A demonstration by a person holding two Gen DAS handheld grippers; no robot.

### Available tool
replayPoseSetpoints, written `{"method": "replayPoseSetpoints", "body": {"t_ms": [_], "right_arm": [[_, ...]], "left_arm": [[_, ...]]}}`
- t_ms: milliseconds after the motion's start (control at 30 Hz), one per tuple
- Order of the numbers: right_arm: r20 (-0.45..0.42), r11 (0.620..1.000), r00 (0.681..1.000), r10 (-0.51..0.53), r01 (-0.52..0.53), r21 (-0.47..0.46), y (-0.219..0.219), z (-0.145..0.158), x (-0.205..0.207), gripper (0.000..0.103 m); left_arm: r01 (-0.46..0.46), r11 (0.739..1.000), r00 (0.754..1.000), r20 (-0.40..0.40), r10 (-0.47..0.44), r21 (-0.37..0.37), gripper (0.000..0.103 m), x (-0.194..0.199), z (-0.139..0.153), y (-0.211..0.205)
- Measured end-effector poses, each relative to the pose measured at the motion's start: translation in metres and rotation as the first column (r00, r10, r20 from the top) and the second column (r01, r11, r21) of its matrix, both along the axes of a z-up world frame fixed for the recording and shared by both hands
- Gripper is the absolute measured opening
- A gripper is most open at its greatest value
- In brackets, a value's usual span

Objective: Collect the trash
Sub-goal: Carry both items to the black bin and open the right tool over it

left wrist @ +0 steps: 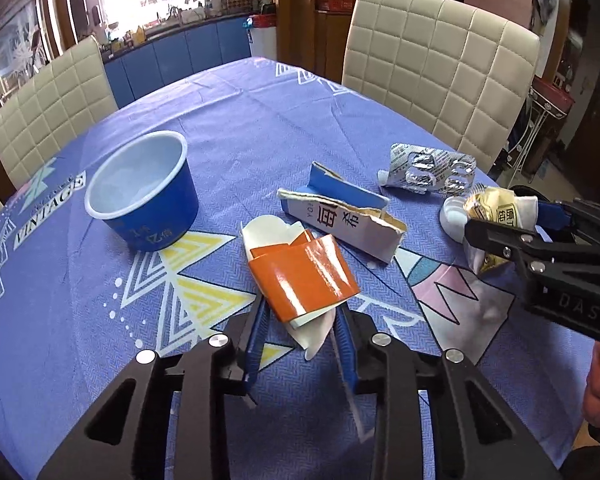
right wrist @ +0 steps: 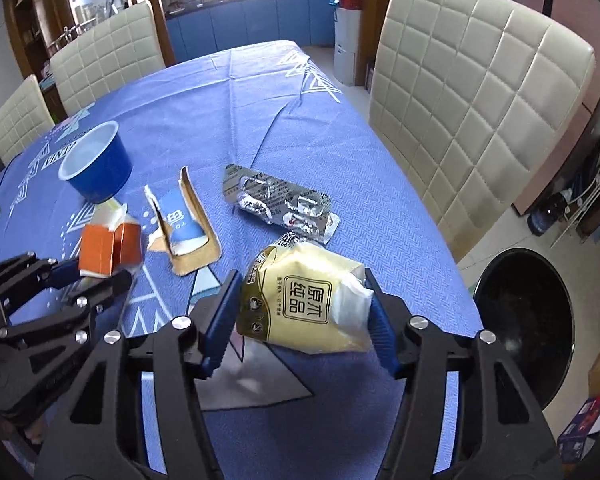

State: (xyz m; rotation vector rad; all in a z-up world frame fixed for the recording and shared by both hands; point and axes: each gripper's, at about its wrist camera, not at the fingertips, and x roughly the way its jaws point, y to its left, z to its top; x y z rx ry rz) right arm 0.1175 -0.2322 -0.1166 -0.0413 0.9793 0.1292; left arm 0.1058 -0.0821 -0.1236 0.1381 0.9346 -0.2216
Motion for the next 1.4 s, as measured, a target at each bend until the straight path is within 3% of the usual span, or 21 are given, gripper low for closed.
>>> {"method": "replayPoseSetpoints", "body": {"t_ms": [333,700,1400], "right_arm": [[0.034,1.000,0.999,0.000,-0.001,0.007,-0.012,0.014,-0.028,0.053],[0.071,0.996,0.994,-0.083,0.084,-0.011,-0.053,0.035,-0.058,0.054],[0.131,0.966,0.959,-0.252,0.257,-0.026,-0.156,0.059,-0.089,0.056]], "left_arm": [[0.051,0.998,0.997,0.065,-0.052,0.024,0.028,-0.028,0.019,-0.015],[0.144,0.989,0.983,0.111,-0.145,0.015,0.028,-0.056,0.040,-0.061],[0.353,0.935,0.922,0.161,-0.352,0.024,0.028,-0.062,0.061,-0.176]]}}
